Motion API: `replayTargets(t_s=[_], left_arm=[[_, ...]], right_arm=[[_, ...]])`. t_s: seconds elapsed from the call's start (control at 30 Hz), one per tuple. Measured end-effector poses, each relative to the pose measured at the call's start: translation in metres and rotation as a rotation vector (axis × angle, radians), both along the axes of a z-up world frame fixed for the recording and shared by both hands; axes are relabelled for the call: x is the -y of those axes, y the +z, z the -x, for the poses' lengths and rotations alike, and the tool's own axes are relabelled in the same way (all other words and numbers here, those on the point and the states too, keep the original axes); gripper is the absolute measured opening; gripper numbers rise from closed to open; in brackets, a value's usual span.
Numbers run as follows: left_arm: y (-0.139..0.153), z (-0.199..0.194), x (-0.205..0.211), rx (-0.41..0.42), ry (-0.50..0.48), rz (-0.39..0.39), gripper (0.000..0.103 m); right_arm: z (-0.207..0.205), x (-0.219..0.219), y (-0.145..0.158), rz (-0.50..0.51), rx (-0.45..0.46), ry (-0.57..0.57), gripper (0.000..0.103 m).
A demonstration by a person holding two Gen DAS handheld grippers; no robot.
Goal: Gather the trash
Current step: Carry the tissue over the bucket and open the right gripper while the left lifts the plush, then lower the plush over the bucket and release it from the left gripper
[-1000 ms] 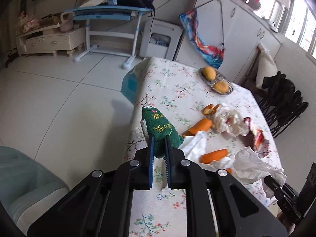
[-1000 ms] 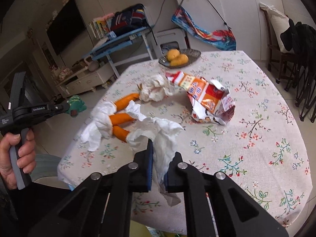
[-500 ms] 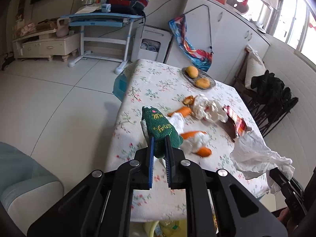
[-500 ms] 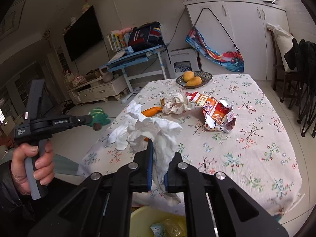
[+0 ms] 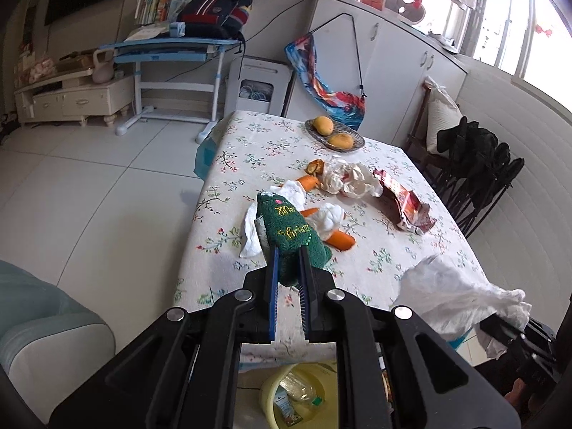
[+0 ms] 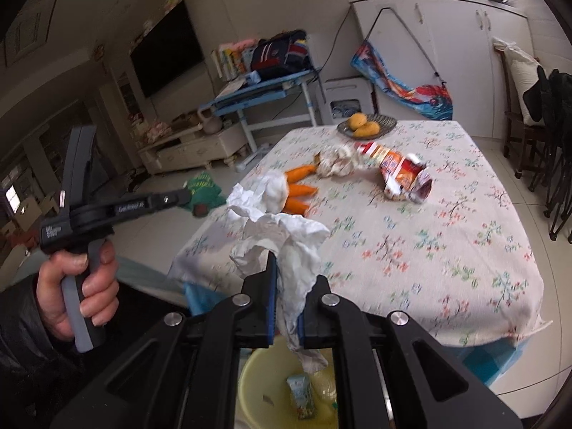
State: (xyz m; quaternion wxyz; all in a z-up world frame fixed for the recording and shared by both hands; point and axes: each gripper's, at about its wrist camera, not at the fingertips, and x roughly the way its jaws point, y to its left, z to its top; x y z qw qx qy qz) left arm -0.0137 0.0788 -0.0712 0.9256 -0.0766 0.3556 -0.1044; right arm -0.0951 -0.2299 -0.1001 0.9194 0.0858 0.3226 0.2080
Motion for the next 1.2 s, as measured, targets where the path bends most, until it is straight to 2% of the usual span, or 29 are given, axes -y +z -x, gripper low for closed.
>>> replayTargets(t_s=[0.3,0.57,0.63,0.7,0.77,0.93,1.0,1.2], left_arm=[[0.002,0.028,0.0,0.012,-0.013,0.007,0.01],[0.001,0.046,0.002,0.014,-0.04,0.009,0.01],[0.0,0.05,0.005,0.013,-0.049,0.006,0.01],[-0.001,0.053,0.007,0.012,-0.058,0.004,0.01],[-0.002,0.055,0.01,0.01,-0.067,0.003,0.01],[-0.006,0.057,0.018,0.004,-0.096,-0.012,0.01],[-0.008,0.058,0.023,-0.001,-0.112,-0.019,0.01],[-0.017,0.067,0.044,-0.018,-0.18,-0.044,0.01]], right_arm=[[0.019,-0.027,-0.026,0.11,-0.13,0.105,0.009],[0.024,-0.042,-0.053,0.199,-0.23,0.146,0.01],[0.024,-0.044,-0.059,0.217,-0.25,0.144,0.015],[0.024,-0.044,-0.061,0.215,-0.258,0.136,0.039],[0.025,-0.043,-0.062,0.209,-0.261,0.134,0.04],[0.025,-0.037,-0.06,0.195,-0.253,0.095,0.05],[0.023,-0.031,-0.056,0.177,-0.242,0.065,0.057],[0.021,-0.001,-0.041,0.068,-0.182,-0.076,0.068]])
